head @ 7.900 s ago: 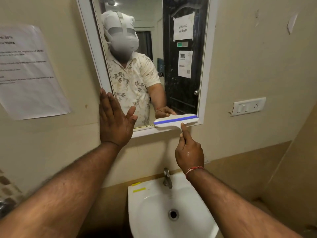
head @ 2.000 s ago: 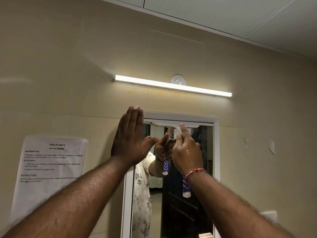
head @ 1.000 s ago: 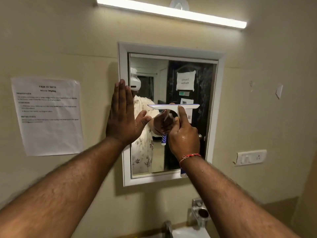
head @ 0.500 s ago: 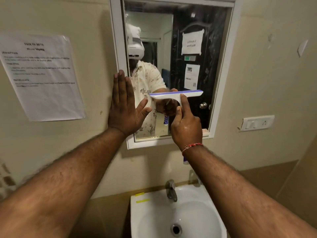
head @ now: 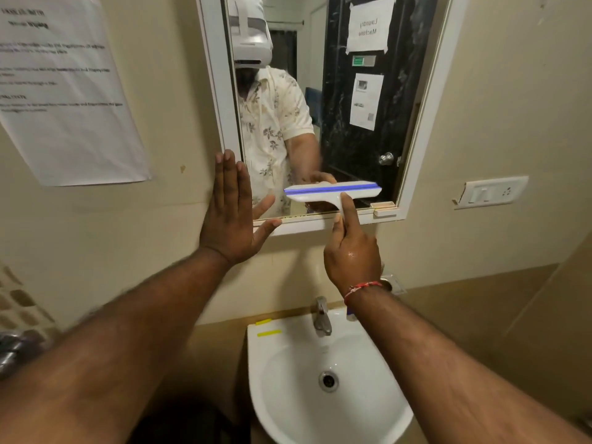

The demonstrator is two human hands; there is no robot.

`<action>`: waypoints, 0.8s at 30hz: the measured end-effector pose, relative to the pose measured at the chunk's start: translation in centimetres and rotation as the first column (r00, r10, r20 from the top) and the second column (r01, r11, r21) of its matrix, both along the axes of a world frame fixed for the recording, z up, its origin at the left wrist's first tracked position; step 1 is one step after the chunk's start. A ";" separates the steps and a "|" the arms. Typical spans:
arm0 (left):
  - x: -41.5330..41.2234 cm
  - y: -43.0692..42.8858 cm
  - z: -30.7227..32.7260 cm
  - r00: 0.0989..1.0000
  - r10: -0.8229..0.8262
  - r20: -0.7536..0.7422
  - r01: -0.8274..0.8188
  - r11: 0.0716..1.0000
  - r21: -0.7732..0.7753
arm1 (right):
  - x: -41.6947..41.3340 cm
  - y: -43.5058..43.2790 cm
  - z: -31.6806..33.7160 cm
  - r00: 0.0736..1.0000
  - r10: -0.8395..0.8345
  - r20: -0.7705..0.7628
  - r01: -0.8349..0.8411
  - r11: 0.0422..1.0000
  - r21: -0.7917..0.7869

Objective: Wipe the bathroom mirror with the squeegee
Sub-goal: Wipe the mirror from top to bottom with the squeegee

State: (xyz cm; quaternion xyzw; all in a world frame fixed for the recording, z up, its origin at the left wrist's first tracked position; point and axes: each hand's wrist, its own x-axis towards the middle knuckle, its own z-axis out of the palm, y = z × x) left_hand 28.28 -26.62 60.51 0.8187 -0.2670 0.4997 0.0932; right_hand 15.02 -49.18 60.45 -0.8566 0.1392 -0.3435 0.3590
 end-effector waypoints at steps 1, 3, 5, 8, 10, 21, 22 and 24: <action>-0.2 0.1 -0.6 1.000 0.011 -0.022 -0.010 1.000 0.015 | -0.2 0.0 -0.7 1.000 0.005 -0.008 -0.005 1.000 0.000; -0.7 0.3 -1.6 0.998 0.024 -0.052 -0.022 0.999 0.036 | -0.4 -0.1 -1.5 1.000 0.017 -0.017 -0.017 1.000 -0.005; -1.0 0.4 -2.3 0.998 0.020 -0.064 -0.017 0.999 0.044 | -0.5 -0.2 -1.8 0.999 0.023 -0.027 -0.023 1.000 -0.009; -1.2 0.6 -3.0 0.998 0.008 -0.068 -0.004 0.999 0.053 | -0.4 -0.2 -1.8 0.999 0.016 -0.028 -0.017 1.000 -0.016; -1.3 0.7 -3.2 0.997 0.006 -0.071 -0.001 0.998 0.063 | -0.4 -0.2 -2.0 0.999 0.011 -0.035 -0.012 1.000 -0.020; -2.5 2.6 -2.4 0.997 -0.035 -0.070 0.046 0.985 0.165 | -1.6 0.0 -2.1 0.987 0.030 -0.161 -0.032 0.999 -0.009; -2.6 2.9 -2.3 0.997 -0.046 -0.070 0.057 0.983 0.176 | -1.8 -0.1 -1.9 0.985 0.046 -0.167 -0.046 0.999 0.001; -2.7 3.7 -1.8 0.995 -0.074 -0.063 0.084 0.979 0.188 | -2.0 -0.2 -1.5 0.983 0.081 -0.167 -0.077 0.997 0.028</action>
